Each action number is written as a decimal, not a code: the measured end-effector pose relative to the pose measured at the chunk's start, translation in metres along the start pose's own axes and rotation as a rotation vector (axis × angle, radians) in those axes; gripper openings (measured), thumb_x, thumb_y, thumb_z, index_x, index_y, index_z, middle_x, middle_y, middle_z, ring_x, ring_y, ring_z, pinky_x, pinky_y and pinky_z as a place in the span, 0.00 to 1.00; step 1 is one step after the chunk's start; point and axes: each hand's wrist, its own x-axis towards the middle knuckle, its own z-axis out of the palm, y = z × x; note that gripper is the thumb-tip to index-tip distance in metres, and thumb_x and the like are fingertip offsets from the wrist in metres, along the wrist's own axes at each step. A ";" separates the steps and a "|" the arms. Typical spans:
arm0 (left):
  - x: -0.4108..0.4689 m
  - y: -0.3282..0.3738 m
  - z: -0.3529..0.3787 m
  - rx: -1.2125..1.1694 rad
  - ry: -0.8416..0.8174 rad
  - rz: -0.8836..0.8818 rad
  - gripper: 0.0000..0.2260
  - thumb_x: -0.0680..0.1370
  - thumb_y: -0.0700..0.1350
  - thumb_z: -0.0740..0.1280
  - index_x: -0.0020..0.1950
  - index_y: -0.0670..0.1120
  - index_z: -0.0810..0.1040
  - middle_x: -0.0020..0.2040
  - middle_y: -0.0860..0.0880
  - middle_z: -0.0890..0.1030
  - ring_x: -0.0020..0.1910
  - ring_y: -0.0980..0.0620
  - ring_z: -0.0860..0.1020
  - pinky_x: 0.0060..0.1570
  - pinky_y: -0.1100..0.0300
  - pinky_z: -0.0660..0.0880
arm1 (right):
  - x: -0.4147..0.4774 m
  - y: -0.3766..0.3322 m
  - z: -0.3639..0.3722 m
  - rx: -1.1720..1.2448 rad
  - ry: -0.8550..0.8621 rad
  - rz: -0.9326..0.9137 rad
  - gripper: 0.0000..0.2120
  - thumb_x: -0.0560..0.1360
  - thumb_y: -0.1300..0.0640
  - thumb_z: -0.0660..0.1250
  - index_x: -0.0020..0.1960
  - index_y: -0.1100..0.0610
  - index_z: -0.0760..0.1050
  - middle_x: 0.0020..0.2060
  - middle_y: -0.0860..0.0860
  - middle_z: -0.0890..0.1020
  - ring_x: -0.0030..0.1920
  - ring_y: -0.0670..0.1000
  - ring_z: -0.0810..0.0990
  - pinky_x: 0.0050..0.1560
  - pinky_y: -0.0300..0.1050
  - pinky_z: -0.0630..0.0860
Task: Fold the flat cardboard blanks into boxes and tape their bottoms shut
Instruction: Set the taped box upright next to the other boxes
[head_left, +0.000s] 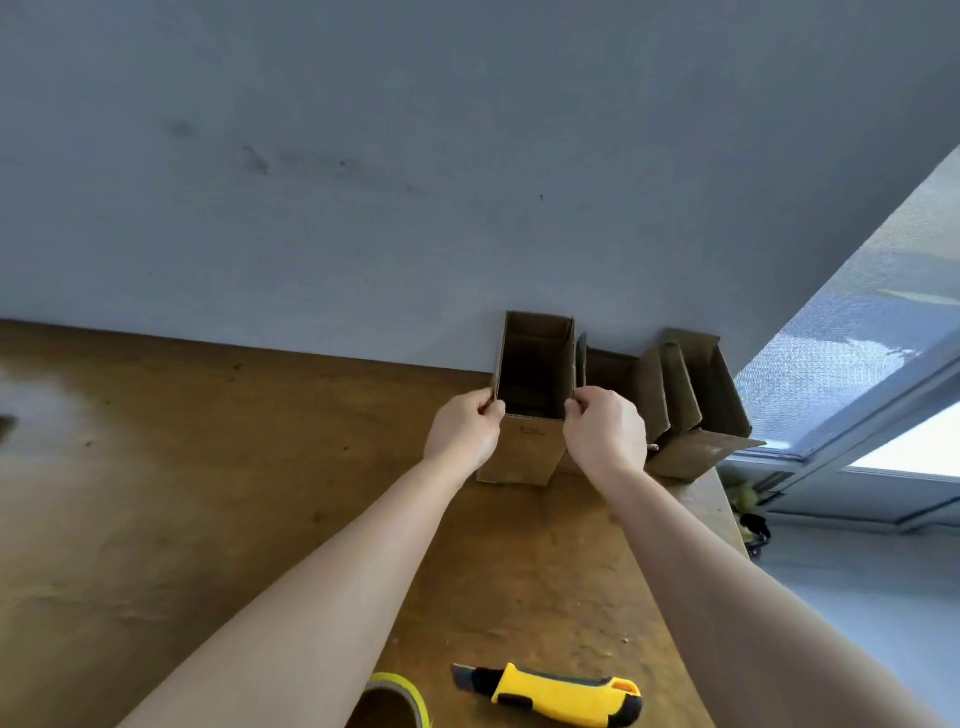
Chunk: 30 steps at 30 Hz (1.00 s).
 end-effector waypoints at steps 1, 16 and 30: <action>0.002 -0.001 0.002 0.015 0.007 0.009 0.20 0.82 0.52 0.58 0.73 0.50 0.67 0.72 0.50 0.70 0.70 0.48 0.69 0.64 0.56 0.68 | 0.002 0.001 0.001 -0.014 -0.001 -0.002 0.12 0.80 0.55 0.61 0.60 0.56 0.79 0.51 0.53 0.83 0.49 0.54 0.79 0.45 0.44 0.74; -0.054 0.003 -0.032 0.426 0.102 0.235 0.22 0.80 0.53 0.62 0.74 0.49 0.67 0.73 0.49 0.69 0.71 0.48 0.68 0.65 0.54 0.69 | -0.036 0.001 -0.030 -0.024 0.002 -0.173 0.19 0.78 0.50 0.65 0.66 0.54 0.69 0.56 0.53 0.75 0.53 0.54 0.76 0.41 0.47 0.73; -0.219 -0.036 -0.144 0.865 0.610 0.121 0.21 0.79 0.51 0.63 0.72 0.47 0.68 0.71 0.50 0.71 0.73 0.49 0.65 0.69 0.52 0.63 | -0.141 -0.053 -0.072 -0.198 -0.023 -0.842 0.20 0.77 0.47 0.64 0.67 0.53 0.69 0.63 0.52 0.75 0.64 0.55 0.71 0.66 0.52 0.66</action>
